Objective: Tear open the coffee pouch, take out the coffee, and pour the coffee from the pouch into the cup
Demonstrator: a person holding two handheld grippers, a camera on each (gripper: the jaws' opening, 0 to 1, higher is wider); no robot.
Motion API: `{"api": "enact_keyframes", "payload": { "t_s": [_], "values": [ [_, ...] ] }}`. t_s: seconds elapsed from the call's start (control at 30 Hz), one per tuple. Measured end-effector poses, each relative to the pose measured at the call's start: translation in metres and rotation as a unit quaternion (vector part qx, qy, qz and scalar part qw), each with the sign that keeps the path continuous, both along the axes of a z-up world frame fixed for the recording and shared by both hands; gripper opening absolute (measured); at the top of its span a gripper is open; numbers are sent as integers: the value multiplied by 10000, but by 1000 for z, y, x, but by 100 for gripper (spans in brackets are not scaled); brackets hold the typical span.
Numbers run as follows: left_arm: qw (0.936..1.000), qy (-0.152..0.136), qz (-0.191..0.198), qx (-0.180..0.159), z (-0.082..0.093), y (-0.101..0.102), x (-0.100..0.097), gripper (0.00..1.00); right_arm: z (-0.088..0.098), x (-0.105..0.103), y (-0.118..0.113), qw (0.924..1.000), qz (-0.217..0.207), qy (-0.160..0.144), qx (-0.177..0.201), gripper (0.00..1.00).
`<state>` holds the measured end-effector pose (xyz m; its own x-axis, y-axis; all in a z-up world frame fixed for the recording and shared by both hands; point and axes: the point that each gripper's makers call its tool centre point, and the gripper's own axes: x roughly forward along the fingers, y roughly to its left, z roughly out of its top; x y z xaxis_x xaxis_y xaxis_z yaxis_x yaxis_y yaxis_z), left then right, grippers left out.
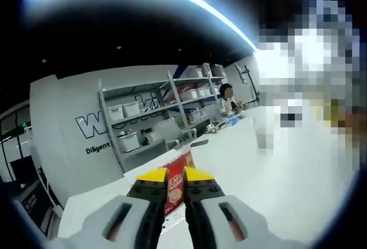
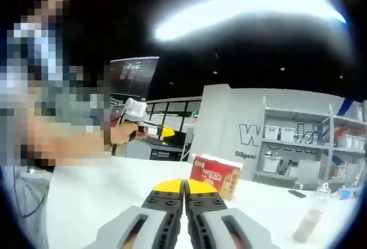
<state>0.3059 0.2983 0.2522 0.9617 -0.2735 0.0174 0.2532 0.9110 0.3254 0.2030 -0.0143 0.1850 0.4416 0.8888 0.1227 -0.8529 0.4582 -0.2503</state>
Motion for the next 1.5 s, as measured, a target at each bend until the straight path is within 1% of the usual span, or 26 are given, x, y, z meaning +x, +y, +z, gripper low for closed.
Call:
{"api": "enact_keyframes", "payload": {
  "t_s": [0.1,0.2,0.43,0.53,0.6,0.73,0.8,0.83,0.9,1.07,1.17,1.23,1.37,1.43,1.5],
  "values": [
    [10000,-46,-49,-47,12,4,3,14,2,5,3,10000,-7,1,-43,3],
    [9996,-89,-96,-234,23,10,6,14,4,8,7,10000,-7,0,-66,3],
    [9980,75,-178,-606,37,23,9,18,12,11,8,9999,-57,-19,-118,2],
    [9968,163,-189,-764,35,24,5,18,19,12,10,9999,-89,-26,-49,2],
    [9962,206,-263,-806,32,22,5,19,23,14,13,9999,-135,-35,-52,2],
    [9967,219,-417,-662,26,16,2,20,30,25,22,9990,-255,-217,-287,3],
    [9962,233,-397,-741,27,19,3,21,37,31,27,9987,-277,-261,-344,3],
    [9960,182,-420,-771,27,20,2,21,42,35,31,9986,-262,-270,-366,3],
    [9944,283,-462,-902,22,25,1,21,50,40,39,9986,-250,-271,-377,2],
    [9945,255,-382,-946,22,39,-1,21,65,51,56,9981,-239,-367,-429,2],
    [9944,216,-345,-971,23,43,1,21,75,54,66,9990,-55,-246,-374,2],
    [9944,231,-347,-971,23,43,2,21,81,62,72,9992,15,-131,-378,2],
    [9951,246,-339,-897,22,42,4,21,93,75,80,9992,159,-2,-357,2],
    [9951,249,-351,-892,22,42,3,21,98,84,83,9989,212,44,-407,2],
    [9951,240,-347,-894,22,43,3,21,96,91,89,9974,303,47,-645,2]
  ]
}}
